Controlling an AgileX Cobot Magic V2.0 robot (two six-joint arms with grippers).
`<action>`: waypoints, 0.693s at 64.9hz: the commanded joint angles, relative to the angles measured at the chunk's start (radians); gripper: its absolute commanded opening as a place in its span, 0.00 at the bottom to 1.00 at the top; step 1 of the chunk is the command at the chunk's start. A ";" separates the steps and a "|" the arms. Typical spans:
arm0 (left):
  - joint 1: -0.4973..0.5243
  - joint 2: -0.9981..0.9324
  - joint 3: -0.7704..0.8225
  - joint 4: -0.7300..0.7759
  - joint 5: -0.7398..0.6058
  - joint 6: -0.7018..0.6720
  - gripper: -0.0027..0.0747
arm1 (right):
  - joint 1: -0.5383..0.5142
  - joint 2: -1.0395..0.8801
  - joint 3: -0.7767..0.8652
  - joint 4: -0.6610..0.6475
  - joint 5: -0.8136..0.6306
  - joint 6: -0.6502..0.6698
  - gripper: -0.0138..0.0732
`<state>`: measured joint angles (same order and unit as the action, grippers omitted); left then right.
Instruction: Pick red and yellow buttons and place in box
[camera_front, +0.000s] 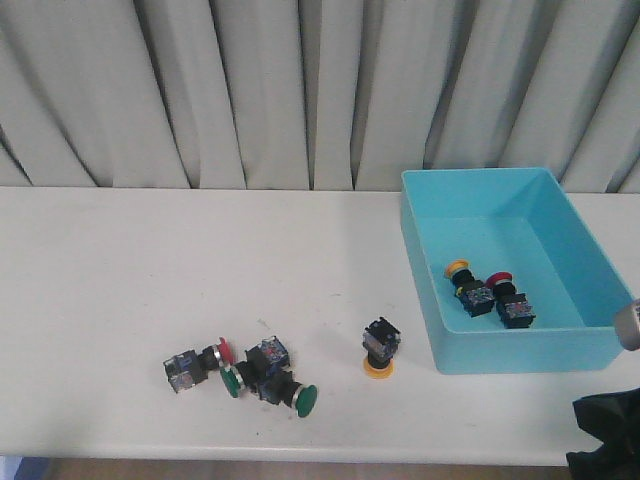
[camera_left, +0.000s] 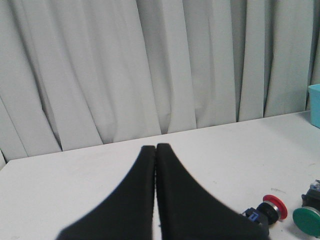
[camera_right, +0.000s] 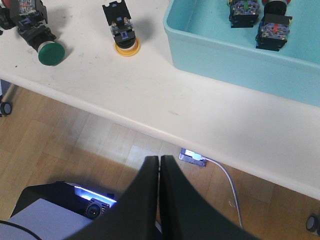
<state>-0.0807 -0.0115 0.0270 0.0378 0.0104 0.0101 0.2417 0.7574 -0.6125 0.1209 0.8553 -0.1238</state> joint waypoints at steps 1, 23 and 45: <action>0.003 -0.014 0.048 -0.010 -0.068 -0.010 0.03 | 0.004 -0.005 -0.025 0.003 -0.043 -0.002 0.15; 0.003 -0.014 0.048 -0.010 -0.068 -0.010 0.03 | 0.004 -0.005 -0.025 0.003 -0.043 -0.002 0.15; 0.003 -0.014 0.048 -0.010 -0.068 -0.010 0.03 | -0.050 -0.096 -0.025 -0.078 -0.103 -0.003 0.15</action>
<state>-0.0807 -0.0115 0.0270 0.0378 0.0156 0.0093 0.2356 0.7215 -0.6103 0.0817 0.8462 -0.1238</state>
